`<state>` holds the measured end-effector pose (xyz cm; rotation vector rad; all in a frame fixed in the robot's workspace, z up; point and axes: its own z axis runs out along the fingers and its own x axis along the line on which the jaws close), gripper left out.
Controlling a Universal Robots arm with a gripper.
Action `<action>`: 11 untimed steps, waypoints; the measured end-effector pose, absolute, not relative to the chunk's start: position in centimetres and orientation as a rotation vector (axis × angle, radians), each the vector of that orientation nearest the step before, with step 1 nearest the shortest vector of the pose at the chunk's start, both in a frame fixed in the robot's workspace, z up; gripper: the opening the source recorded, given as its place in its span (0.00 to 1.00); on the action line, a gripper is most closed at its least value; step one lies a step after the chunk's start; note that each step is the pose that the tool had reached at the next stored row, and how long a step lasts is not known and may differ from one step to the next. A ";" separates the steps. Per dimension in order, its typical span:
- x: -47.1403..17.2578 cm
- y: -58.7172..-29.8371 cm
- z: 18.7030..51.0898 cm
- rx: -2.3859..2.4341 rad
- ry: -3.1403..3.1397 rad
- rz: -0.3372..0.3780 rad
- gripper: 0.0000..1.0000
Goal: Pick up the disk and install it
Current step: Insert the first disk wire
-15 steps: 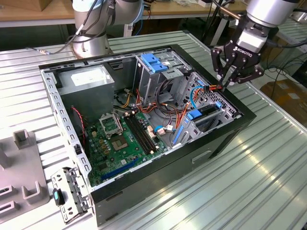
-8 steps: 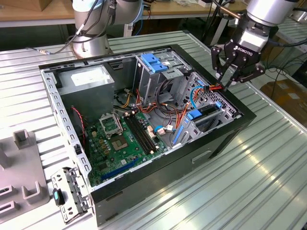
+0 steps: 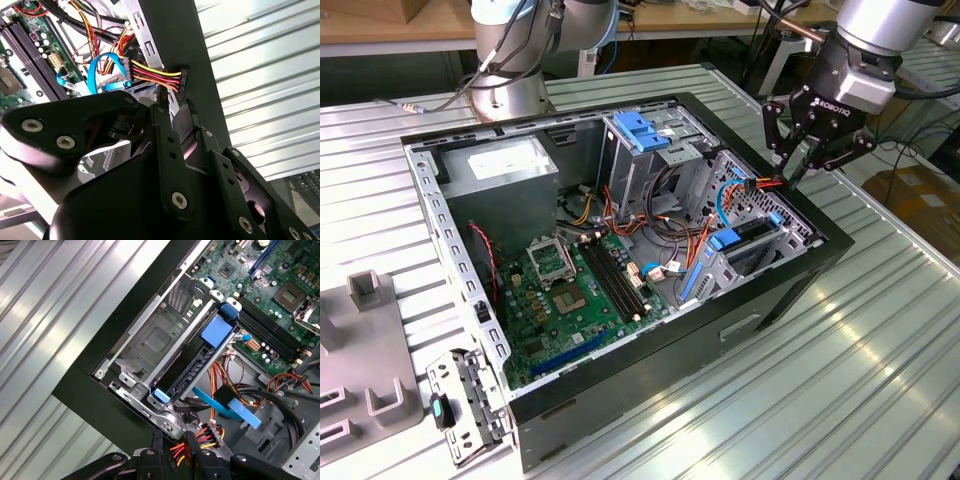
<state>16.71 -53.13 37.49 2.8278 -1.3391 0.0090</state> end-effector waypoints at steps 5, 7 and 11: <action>17.3 -53.0 37.5 2.857 -1.277 0.009 0.31; 17.3 -53.0 37.4 2.868 -1.252 0.010 0.31; 17.3 -53.0 37.3 2.910 -1.151 0.010 0.31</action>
